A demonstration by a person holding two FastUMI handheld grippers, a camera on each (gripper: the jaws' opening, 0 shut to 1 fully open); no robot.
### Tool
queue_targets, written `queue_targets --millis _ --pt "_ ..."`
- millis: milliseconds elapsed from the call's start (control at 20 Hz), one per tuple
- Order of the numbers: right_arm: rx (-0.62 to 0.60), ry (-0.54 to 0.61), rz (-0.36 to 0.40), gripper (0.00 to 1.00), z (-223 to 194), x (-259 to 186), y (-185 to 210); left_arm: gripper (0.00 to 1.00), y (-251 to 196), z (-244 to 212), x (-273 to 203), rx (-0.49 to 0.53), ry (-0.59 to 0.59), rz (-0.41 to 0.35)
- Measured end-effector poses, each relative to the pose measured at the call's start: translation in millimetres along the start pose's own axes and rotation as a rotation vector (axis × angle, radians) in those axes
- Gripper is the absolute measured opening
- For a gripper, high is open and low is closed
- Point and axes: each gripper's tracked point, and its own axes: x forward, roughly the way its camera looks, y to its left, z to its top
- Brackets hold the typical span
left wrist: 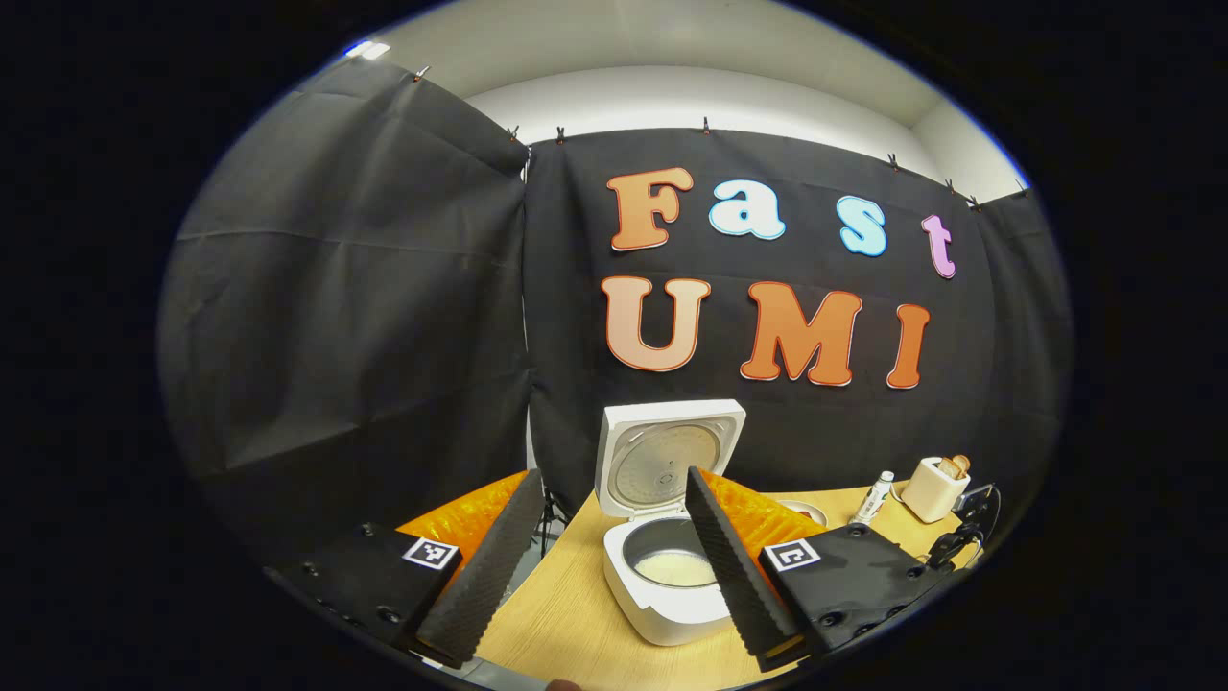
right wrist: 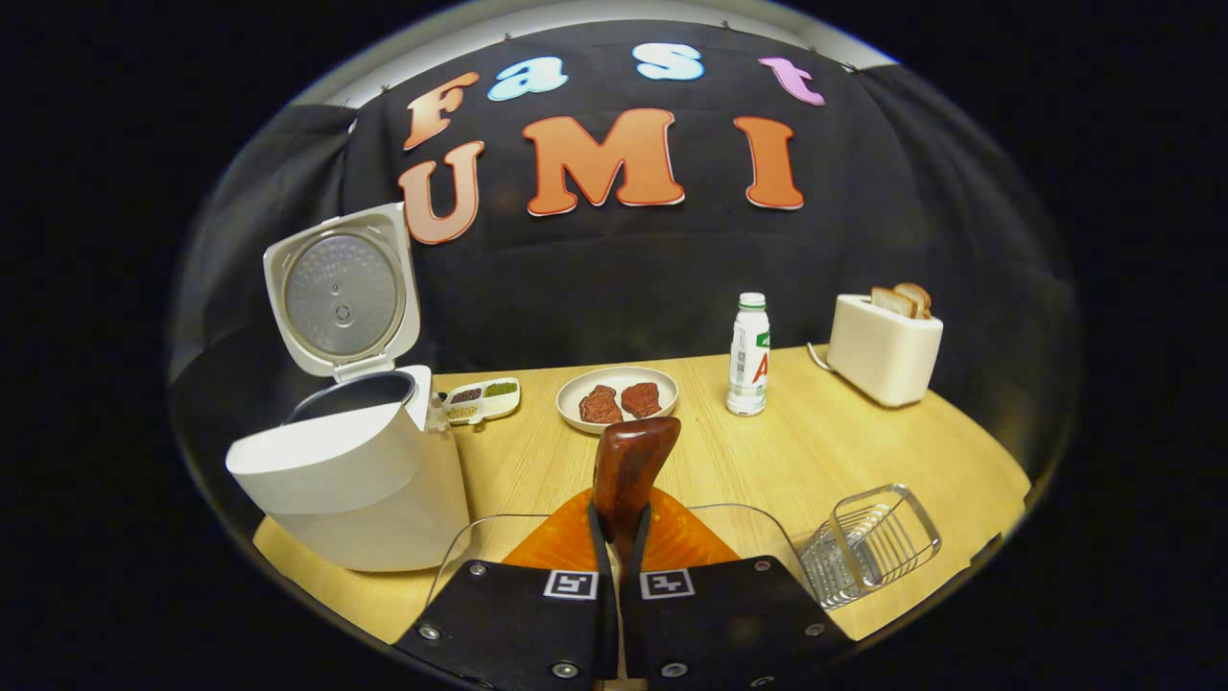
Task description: Close the left gripper, press the button to open the rice cooker; take a wooden spoon from the chopstick holder with the right hand, scoop a spoonful of rice and pour it into the rice cooker, then put the wooden spoon back into the chopstick holder.
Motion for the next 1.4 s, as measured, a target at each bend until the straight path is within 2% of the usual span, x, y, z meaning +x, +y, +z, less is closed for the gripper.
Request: queue_targets --millis 150,550,850,950,1100,1400 --pt "0.181 0.053 0.018 0.02 -8 -1 1 1.0 -6 -3 0 -0.005 0.006 -0.011" --pt "0.525 0.154 0.088 0.02 -21 -4 6 1.0 -17 -3 -5 -0.028 0.011 -0.032" --pt "0.765 0.224 0.077 0.02 -35 -7 -21 1.0 -17 -5 -4 -0.033 0.015 -0.026" --pt "0.81 0.222 0.07 0.02 -32 -9 -30 1.0 -17 -4 -6 -0.033 0.014 -0.019" --pt "0.813 0.205 0.06 0.02 -20 -13 -46 1.0 -20 -2 -7 -0.041 0.01 -0.013" --pt "0.885 0.179 0.091 0.02 15 -23 -57 1.0 -27 6 -12 -0.048 -0.006 -0.007"
